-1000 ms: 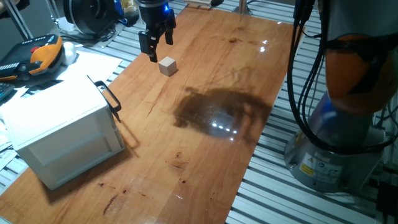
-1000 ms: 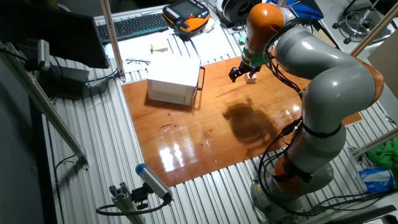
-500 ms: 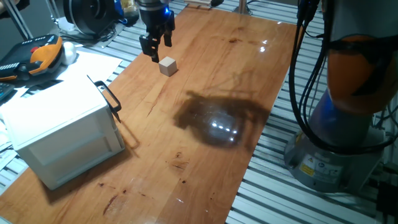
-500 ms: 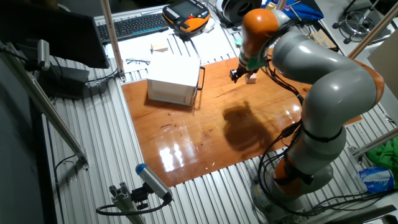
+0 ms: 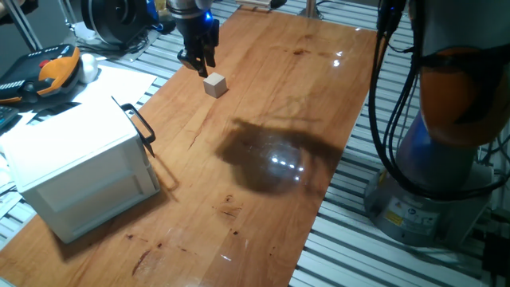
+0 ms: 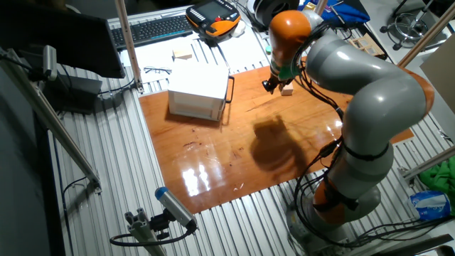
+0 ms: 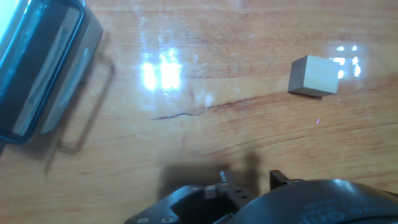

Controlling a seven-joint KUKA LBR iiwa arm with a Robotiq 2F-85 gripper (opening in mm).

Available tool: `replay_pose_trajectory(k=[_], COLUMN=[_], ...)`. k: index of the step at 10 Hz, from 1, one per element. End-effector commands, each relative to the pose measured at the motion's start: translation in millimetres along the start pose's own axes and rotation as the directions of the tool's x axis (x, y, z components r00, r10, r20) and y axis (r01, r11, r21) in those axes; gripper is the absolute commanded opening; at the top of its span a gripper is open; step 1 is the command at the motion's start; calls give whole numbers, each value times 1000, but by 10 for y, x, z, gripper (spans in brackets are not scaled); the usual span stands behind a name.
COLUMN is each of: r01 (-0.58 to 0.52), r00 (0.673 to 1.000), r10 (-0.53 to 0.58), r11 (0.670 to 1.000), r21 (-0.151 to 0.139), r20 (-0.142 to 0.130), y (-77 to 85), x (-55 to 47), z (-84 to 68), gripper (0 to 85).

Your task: Put things in the drawer

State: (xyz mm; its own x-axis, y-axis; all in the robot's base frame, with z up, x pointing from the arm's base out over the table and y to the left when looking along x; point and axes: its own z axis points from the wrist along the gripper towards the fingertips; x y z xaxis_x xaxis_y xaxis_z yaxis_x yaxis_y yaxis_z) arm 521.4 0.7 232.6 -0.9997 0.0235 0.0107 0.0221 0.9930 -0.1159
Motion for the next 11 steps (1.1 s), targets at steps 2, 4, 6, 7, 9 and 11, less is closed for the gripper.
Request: replay_pose_trajectory(k=[2, 4, 6, 7, 9, 11], r01=[-11, -36, -47, -68, -94, -117], r00=[1000, 999, 999, 998, 996, 993], r10=[11, 36, 47, 68, 94, 116], r11=[1000, 997, 996, 992, 988, 985], r21=[-24, -65, -81, -102, -119, -129], r20=[-4, -1, 1, -2, -6, -9], y=[9, 31, 49, 65, 113, 171], x=[-15, -38, -63, -84, -137, -197], z=[18, 45, 60, 69, 88, 95], gripper=[0, 0, 0, 0, 0, 0])
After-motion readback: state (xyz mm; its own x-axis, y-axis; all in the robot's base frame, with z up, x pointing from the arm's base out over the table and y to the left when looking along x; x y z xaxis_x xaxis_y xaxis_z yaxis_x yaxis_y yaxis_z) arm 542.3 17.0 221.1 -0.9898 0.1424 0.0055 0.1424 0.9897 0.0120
